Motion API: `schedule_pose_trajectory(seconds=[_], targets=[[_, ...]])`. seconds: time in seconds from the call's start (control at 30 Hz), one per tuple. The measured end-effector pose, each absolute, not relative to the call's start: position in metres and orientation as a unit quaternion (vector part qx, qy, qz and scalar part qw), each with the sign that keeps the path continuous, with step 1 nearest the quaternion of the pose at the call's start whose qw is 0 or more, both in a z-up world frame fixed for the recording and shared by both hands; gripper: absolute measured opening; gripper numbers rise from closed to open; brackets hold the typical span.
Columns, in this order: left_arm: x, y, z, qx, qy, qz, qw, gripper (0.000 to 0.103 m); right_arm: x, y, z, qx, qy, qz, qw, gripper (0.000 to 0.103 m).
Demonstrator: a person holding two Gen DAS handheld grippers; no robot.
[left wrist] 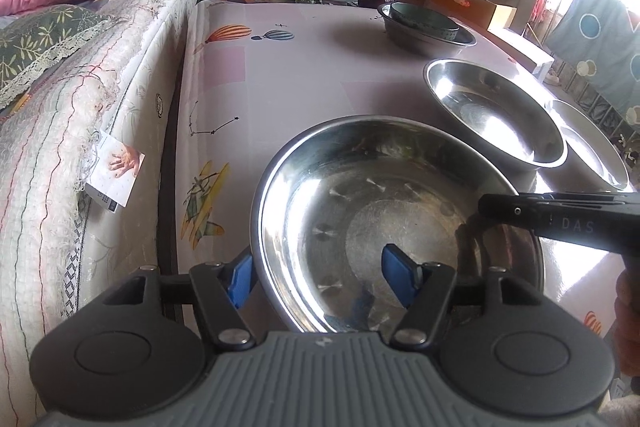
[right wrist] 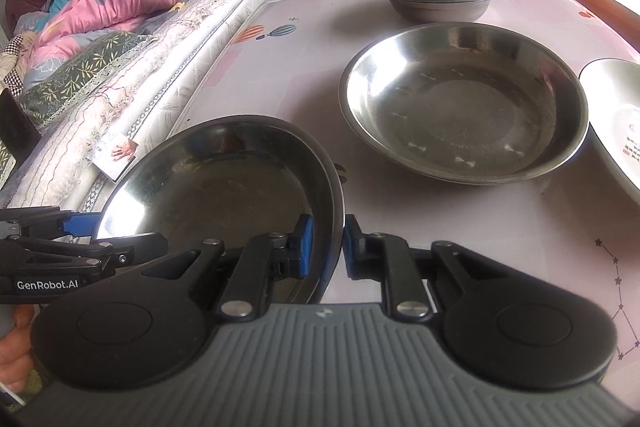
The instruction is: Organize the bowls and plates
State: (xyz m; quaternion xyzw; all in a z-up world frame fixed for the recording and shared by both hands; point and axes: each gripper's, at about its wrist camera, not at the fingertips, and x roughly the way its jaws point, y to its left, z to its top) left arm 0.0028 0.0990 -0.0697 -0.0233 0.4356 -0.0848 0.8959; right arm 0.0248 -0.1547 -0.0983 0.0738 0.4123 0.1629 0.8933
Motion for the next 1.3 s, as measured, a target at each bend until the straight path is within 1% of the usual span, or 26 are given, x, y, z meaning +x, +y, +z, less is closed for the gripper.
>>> schedule_pose_trajectory(seconds=[0.37,0.93,1.3], targets=[[0.003,0.095,-0.075,-0.01,0.433,-0.083,0.897,0.067,0.029,-0.164,-0.101,0.111,0.415,0.172,0.887,0.015],[0.003,0.081,-0.075,0.028,0.423,-0.071,0.903,0.068,0.029,-0.166,-0.105,0.124,0.414,0.171,0.885,0.016],[0.004,0.078,-0.073,0.035,0.413,-0.073,0.907,0.067,0.028,-0.171,-0.101,0.124,0.405,0.171,0.89,0.017]])
